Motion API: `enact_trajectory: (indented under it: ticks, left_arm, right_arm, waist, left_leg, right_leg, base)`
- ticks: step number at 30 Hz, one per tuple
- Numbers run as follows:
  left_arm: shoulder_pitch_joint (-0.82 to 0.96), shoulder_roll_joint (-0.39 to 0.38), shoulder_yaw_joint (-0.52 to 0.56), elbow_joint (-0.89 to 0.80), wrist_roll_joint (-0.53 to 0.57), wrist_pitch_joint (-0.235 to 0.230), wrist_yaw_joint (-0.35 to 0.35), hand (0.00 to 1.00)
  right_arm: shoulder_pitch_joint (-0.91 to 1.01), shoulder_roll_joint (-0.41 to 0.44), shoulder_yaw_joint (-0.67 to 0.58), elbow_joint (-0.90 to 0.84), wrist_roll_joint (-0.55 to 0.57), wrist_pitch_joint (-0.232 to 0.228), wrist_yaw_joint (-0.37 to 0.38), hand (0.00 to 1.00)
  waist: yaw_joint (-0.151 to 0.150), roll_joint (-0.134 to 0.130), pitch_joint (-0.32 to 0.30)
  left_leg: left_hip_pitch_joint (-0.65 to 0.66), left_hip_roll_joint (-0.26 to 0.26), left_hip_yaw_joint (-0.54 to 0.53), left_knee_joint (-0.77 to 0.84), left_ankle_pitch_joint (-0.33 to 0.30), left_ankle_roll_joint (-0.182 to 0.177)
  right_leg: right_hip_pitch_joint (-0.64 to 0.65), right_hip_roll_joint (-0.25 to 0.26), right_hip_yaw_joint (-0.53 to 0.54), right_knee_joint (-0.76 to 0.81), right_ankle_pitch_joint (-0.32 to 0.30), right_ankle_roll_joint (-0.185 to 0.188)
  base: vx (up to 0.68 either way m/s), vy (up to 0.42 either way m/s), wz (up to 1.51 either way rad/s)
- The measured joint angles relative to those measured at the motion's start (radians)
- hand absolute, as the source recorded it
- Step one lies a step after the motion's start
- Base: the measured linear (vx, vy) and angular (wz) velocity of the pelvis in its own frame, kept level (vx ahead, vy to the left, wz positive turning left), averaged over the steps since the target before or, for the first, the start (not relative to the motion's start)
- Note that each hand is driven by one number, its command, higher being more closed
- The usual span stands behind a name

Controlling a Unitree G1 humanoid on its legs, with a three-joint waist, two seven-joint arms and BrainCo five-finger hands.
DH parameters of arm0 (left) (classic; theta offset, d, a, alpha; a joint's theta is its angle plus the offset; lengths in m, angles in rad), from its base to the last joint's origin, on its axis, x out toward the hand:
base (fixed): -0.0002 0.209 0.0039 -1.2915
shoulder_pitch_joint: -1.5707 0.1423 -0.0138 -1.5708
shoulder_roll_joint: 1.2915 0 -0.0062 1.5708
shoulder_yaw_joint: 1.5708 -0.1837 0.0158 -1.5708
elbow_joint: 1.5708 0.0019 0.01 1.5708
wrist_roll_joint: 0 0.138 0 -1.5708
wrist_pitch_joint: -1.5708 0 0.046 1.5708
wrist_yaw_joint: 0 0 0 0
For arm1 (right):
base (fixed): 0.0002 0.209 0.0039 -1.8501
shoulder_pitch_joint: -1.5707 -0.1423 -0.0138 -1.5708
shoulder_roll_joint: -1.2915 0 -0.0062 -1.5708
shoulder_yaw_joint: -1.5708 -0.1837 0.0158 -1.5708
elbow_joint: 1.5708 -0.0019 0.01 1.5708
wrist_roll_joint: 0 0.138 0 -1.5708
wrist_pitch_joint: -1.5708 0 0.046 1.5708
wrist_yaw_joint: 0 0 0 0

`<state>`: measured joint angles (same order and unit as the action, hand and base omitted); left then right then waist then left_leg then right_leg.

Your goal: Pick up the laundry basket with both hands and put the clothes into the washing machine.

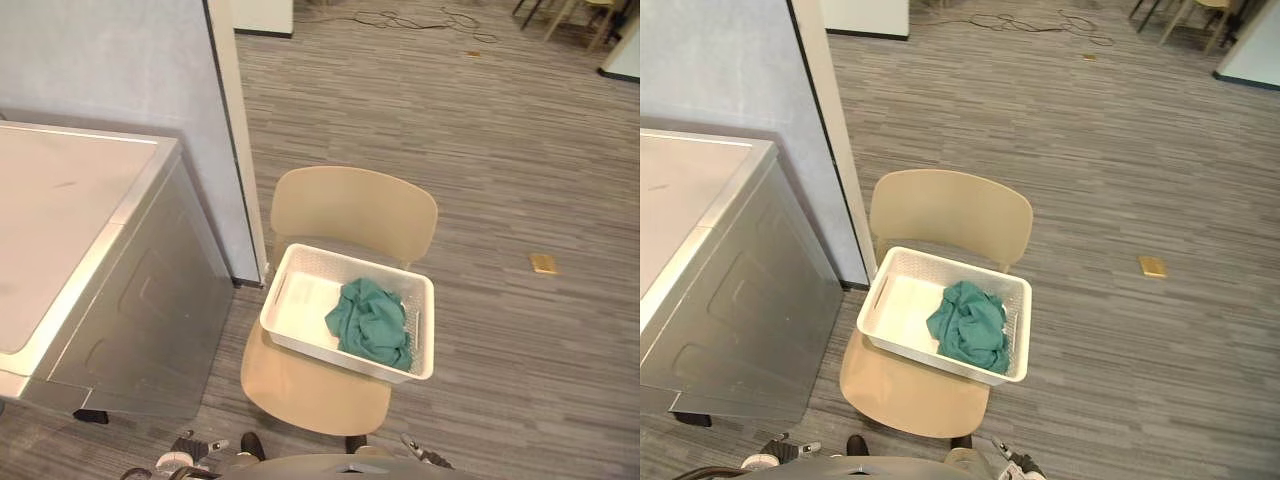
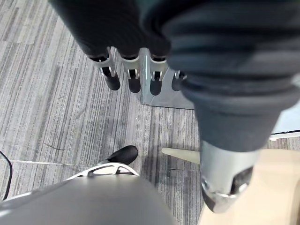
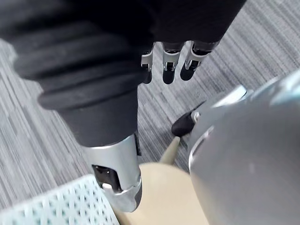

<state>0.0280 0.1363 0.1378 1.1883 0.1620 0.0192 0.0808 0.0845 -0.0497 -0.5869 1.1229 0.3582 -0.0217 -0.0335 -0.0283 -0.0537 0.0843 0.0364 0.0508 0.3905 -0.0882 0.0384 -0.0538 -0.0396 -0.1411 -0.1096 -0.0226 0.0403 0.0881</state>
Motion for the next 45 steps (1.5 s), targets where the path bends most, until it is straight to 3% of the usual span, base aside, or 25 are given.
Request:
enact_trajectory:
  ticks: [3,6,8,11,14,18,20,26,33,36,41,45]
  left_arm:
    - [-0.005,0.001,0.022,-0.025,0.020,0.000,0.002,0.00]
    - [0.004,-0.017,0.039,-0.076,0.038,-0.001,0.008,0.00]
    - [0.000,-0.031,0.038,-0.093,0.040,-0.003,0.013,0.00]
    - [0.001,-0.058,0.019,-0.108,0.065,-0.007,0.020,0.00]
    - [-0.012,-0.064,-0.028,-0.110,0.120,-0.016,0.018,0.00]
    - [-0.018,-0.063,-0.072,-0.108,0.149,-0.019,0.012,0.00]
    - [-0.035,-0.061,-0.104,-0.108,0.158,-0.023,-0.001,0.00]
    - [-0.053,-0.059,-0.110,-0.118,0.157,-0.052,-0.009,0.00]
    - [-0.085,-0.017,-0.110,-0.158,0.158,-0.072,-0.023,0.00]
    - [-0.096,0.008,-0.111,-0.166,0.158,-0.072,-0.022,0.00]
    - [-0.092,0.047,-0.138,-0.167,0.154,-0.061,-0.008,0.00]
    - [-0.096,0.048,-0.164,-0.202,0.145,-0.062,0.016,0.00]
  right_arm:
    - [0.048,0.002,-0.076,-0.170,0.058,0.006,-0.036,0.00]
    - [0.090,0.006,-0.081,-0.669,0.055,0.003,-0.137,0.00]
    - [0.082,-0.003,-0.082,-0.867,0.029,-0.016,-0.173,0.00]
    - [-0.015,-0.009,-0.066,-1.077,-0.089,-0.067,-0.242,0.00]
    - [-0.110,-0.077,0.106,-1.169,-0.217,-0.105,-0.251,0.00]
    - [-0.188,-0.199,0.427,-1.169,-0.250,-0.117,-0.164,0.00]
    - [-0.289,-0.277,0.667,-1.104,-0.312,-0.127,-0.049,0.00]
    - [-0.400,-0.438,1.086,-1.064,-0.505,-0.161,0.160,0.00]
    - [-0.419,-0.601,1.165,-0.858,-0.729,-0.187,0.233,0.00]
    - [-0.474,-0.615,1.162,-0.746,-0.809,-0.187,0.226,0.00]
    - [-0.580,-0.623,1.028,-0.610,-0.941,-0.139,0.122,0.00]
    - [-0.610,-0.623,0.979,-0.592,-0.955,-0.106,0.070,0.00]
  waist:
    - [-0.006,-0.015,0.001]
    - [-0.030,-0.022,-0.007]
    - [-0.030,-0.033,-0.013]
    - [-0.029,-0.065,-0.040]
    - [-0.025,-0.072,-0.050]
    - [-0.005,-0.061,-0.051]
    - [0.032,-0.053,-0.045]
    - [0.079,-0.043,-0.031]
    - [0.084,-0.052,0.082]
    - [0.085,-0.054,0.118]
    - [0.086,-0.043,0.204]
    - [0.088,-0.031,0.232]
  left_leg:
    - [-0.007,0.000,0.019,0.000,-0.010,-0.003]
    - [-0.038,-0.008,0.026,0.000,-0.011,-0.002]
    - [-0.039,-0.007,0.028,0.000,-0.010,-0.001]
    - [-0.039,0.003,0.024,0.000,-0.003,0.003]
    - [-0.055,0.012,0.015,0.000,0.002,0.002]
    - [-0.083,0.009,-0.028,0.000,0.018,0.008]
    - [-0.094,0.005,-0.056,0.000,0.033,0.010]
    - [-0.161,0.007,-0.153,0.000,0.074,0.016]
    - [-0.208,0.002,-0.176,0.000,0.106,0.012]
    - [-0.222,0.002,-0.168,0.000,0.109,0.012]
    - [-0.278,0.002,-0.160,0.007,0.139,0.019]
    - [-0.300,0.000,-0.168,0.007,0.152,0.033]
  right_leg:
    - [-0.017,-0.005,0.016,0.005,0.000,0.000]
    - [-0.050,-0.018,0.016,0.010,0.010,0.014]
    - [-0.052,-0.018,0.016,0.007,0.024,0.028]
    - [-0.052,-0.010,0.016,0.006,0.030,0.023]
    - [-0.065,0.000,0.013,0.004,0.046,0.014]
    - [-0.068,-0.001,-0.021,-0.001,0.054,0.014]
    - [-0.062,0.001,-0.059,-0.001,0.054,0.014]
    - [-0.070,-0.005,-0.131,0.005,0.053,0.013]
    - [-0.107,-0.012,-0.145,0.019,0.043,0.012]
    - [-0.135,-0.012,-0.127,0.022,0.046,0.012]
    - [-0.188,-0.009,-0.114,0.006,0.093,0.005]
    - [-0.205,-0.008,-0.121,0.004,0.108,0.012]
  base:
    - [-0.06,0.001,-0.14]
    - [-0.02,0.012,-0.04]
    - [0.00,-0.005,-0.05]
    - [0.02,-0.040,-0.03]
    - [-0.01,-0.039,0.03]
    - [-0.04,-0.028,0.28]
    - [-0.07,-0.029,0.38]
    - [-0.09,0.001,0.49]
    - [-0.12,0.042,0.14]
    - [-0.07,0.029,-0.14]
    - [0.01,0.008,-0.09]
    - [0.07,-0.014,0.02]
